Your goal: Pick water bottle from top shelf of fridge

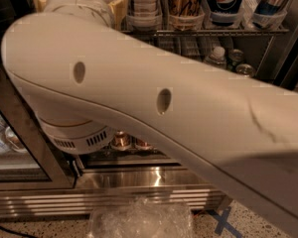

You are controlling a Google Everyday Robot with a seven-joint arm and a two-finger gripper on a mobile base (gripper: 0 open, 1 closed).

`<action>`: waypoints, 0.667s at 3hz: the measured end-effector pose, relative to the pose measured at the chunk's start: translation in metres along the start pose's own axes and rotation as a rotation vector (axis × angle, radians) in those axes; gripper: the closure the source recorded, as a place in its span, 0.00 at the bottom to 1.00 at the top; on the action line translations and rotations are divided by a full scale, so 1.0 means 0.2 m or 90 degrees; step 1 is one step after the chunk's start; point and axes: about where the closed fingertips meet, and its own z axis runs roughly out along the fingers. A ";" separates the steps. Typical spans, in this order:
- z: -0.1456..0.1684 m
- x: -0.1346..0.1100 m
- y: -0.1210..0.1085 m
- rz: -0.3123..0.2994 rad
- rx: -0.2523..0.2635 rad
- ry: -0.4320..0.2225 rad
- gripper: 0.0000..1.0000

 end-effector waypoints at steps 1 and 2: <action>0.03 0.04 -0.04 0.000 0.020 0.006 0.28; 0.08 0.07 -0.07 0.003 0.037 0.009 0.36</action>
Offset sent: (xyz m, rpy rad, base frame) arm 0.0347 -0.0193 -0.0403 0.0082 0.0560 -0.0845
